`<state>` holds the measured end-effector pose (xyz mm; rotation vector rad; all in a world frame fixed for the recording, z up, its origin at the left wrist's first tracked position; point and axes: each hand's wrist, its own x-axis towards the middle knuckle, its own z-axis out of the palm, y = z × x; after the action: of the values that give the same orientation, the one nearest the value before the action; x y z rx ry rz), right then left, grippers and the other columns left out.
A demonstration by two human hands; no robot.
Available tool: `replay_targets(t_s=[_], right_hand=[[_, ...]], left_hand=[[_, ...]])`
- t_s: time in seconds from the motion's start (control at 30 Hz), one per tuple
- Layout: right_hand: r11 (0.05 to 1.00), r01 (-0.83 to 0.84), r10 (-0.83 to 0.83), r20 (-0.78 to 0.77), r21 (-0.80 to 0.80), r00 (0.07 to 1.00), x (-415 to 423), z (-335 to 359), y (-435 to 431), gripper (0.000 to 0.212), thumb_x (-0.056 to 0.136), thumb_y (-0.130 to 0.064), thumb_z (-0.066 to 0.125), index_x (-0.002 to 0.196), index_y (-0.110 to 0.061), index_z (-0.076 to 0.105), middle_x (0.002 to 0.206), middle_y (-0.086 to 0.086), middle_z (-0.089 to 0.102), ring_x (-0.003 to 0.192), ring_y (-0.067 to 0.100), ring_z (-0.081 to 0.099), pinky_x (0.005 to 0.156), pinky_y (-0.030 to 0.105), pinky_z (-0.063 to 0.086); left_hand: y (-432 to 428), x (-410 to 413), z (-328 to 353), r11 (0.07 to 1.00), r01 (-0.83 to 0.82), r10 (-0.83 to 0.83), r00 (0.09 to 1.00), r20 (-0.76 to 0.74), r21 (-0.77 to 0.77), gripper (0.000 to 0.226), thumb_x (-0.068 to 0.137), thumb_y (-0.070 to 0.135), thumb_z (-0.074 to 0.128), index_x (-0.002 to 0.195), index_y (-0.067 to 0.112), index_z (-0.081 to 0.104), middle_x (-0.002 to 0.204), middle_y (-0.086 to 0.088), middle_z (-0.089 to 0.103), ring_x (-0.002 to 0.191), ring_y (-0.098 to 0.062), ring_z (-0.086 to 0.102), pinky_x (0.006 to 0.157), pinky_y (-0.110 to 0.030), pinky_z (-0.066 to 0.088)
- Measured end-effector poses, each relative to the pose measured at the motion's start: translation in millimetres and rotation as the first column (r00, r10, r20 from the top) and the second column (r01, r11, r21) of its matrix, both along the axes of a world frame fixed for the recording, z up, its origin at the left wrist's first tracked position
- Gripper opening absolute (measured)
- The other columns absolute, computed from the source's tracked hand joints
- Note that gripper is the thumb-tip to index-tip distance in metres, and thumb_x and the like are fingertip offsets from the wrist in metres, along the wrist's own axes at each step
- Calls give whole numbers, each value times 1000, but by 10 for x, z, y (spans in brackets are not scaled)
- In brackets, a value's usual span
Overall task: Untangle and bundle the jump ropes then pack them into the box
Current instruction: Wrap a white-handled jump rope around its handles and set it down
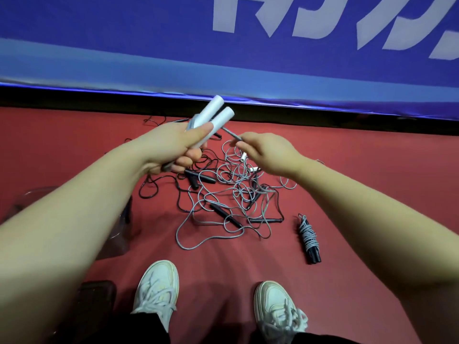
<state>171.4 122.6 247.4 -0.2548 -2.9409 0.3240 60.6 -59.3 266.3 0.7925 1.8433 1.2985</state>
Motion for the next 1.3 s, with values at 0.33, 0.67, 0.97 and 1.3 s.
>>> replay_targets(t_s=[0.33, 0.67, 0.97, 1.3], right_hand=[[935, 156, -74, 253, -319, 965, -136, 122, -290, 25, 102, -23, 35, 88, -10, 53, 64, -2, 59, 52, 12, 51, 42, 14, 37], [803, -292, 141, 310, 520, 940, -108, 476, -290, 18, 92, -25, 54, 105, -18, 65, 107, 2, 56, 88, 23, 54, 59, 30, 35], [846, -204, 294, 111, -492, 949, 20, 271, 18, 17, 89, -24, 62, 77, -13, 59, 67, -5, 49, 62, 3, 41, 62, 19, 34], [691, -109, 140, -15, -715, 990, -73, -75, -190, 16, 103, -30, 30, 94, -21, 42, 61, -2, 35, 49, 7, 27, 47, 20, 25]], left_hand=[[122, -108, -250, 897, -279, -135, 568, -812, -344, 41, 95, 47, 47, 116, 12, 49, 96, -6, 57, 80, -25, 47, 66, -33, 33], [192, 1, -256, 773, -11, -565, 441, -697, -634, 40, 90, 48, 55, 113, 16, 51, 97, -2, 57, 85, -22, 51, 68, -30, 37], [-63, 115, -134, 876, 306, -479, 632, -609, -372, 27, 82, 40, 71, 81, 19, 54, 61, 11, 49, 53, -3, 42, 53, -17, 33], [-113, 108, 76, 985, 25, -7, 994, -109, 168, 38, 74, 52, 54, 83, 16, 44, 45, 8, 35, 35, -6, 23, 35, -13, 20]])
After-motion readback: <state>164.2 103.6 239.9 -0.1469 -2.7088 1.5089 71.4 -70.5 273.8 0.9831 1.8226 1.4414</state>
